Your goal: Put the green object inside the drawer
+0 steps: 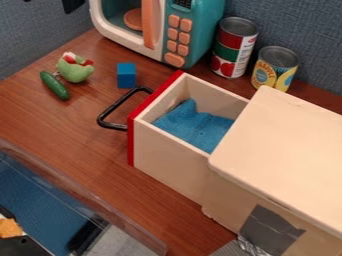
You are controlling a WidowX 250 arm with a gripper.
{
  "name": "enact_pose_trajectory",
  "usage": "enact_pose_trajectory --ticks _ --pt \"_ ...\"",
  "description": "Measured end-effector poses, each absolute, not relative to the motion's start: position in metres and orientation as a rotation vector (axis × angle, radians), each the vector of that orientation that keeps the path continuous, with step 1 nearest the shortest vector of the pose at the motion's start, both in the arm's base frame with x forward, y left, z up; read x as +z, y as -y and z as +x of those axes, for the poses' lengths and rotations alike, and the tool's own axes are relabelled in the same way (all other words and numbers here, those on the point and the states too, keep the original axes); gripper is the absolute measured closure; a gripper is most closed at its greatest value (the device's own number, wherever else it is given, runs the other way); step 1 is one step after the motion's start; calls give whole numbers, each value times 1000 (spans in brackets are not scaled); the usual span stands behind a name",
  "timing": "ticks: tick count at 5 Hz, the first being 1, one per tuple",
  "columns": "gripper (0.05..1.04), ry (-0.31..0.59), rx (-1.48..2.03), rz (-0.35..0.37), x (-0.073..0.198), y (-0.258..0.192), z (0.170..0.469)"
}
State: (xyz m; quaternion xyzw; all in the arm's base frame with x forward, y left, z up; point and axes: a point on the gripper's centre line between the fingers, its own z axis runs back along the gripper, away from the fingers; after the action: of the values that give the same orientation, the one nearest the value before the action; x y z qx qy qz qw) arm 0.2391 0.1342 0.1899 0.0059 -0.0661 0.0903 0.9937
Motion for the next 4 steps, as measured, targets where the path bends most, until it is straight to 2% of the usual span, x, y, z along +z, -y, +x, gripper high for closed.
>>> enact_pose_trajectory --ticks 1,2,4 --pt "83 114 182 -2 183 -134 241" --pt "83 131 301 -8 173 -166 238" --pt "83 186 667 38 143 -223 241"
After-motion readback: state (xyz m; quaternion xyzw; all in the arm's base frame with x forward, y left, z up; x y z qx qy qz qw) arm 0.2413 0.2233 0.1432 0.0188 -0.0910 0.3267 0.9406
